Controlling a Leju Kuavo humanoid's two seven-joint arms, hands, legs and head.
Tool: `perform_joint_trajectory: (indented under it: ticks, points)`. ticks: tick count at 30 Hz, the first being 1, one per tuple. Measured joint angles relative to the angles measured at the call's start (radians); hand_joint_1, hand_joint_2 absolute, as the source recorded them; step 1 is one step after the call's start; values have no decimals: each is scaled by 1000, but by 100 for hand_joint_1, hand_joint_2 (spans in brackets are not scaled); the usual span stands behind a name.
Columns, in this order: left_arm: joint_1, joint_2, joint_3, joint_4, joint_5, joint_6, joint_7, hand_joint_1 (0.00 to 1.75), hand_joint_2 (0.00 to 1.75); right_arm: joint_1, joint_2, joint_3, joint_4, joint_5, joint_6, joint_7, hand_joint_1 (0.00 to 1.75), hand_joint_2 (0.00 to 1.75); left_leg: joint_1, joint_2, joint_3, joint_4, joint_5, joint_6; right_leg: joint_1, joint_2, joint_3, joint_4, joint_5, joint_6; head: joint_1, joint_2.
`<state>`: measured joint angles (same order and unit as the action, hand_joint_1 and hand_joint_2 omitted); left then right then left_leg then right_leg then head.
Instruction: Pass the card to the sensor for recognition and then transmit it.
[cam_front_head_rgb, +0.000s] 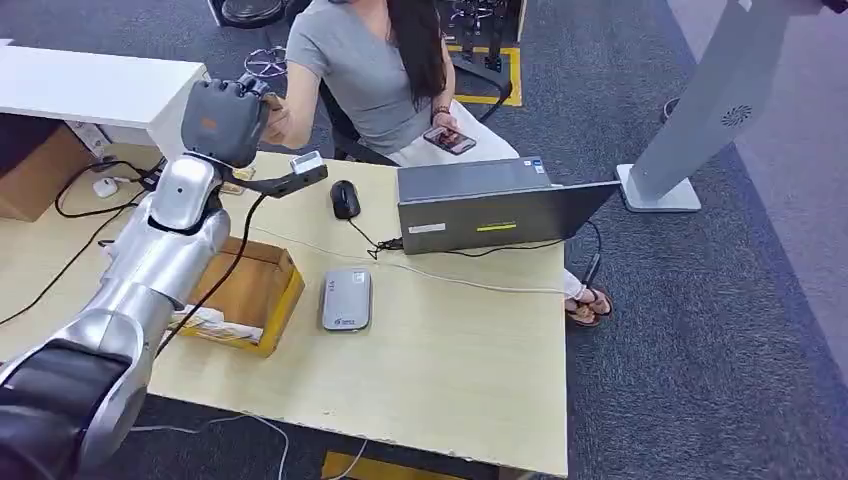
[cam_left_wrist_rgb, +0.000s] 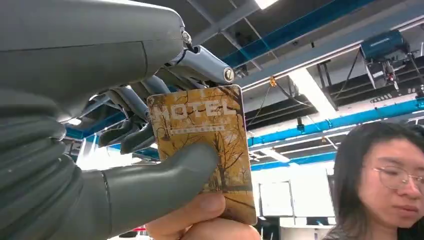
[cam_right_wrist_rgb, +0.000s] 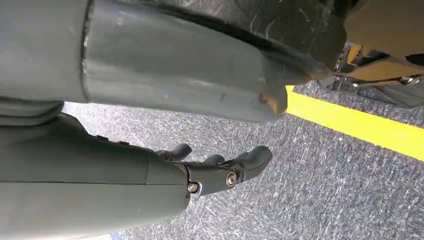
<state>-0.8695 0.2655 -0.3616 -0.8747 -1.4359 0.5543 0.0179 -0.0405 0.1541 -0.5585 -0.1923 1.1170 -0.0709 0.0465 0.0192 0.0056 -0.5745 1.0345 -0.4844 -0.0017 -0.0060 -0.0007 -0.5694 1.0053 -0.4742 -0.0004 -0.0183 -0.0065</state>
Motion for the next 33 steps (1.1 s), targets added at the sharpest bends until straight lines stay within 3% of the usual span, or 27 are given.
perform_joint_trajectory:
  ticks: [1,2,3,21,25,29,33]
  points:
    - [0,0,0,0,0,0,0,175,175,0,0,0,0,2,2,1,0,0,0,0,0,0,0,0,0,0,0,0,0,0,0,0]
    - [-1,0,0,0,0,-1,0,152,175,0,0,0,0,4,3,2,0,0,0,0,0,0,0,0,0,0,0,0,0,0,0,0]
    - [-1,0,0,0,0,-2,0,0,175,0,0,0,0,5,5,3,0,0,0,0,0,0,0,0,0,0,0,0,0,0,0,0]
    - [0,0,0,22,-5,10,19,0,175,0,0,0,0,7,6,6,0,0,0,0,0,0,0,0,0,0,0,0,0,0,0,0]
    - [20,-5,0,15,37,25,-7,0,175,0,0,-2,0,8,5,6,0,0,0,0,0,0,0,0,0,0,0,0,0,0,0,0]
    - [117,-15,1,-97,97,44,-30,0,175,0,0,-13,0,5,0,9,0,0,0,0,0,0,0,0,0,0,0,0,0,0,0,0]
    - [317,-17,22,-330,160,68,-58,0,175,3,0,-36,0,-17,-18,9,0,0,-1,2,0,0,-2,0,-1,2,0,0,-1,0,0,0]
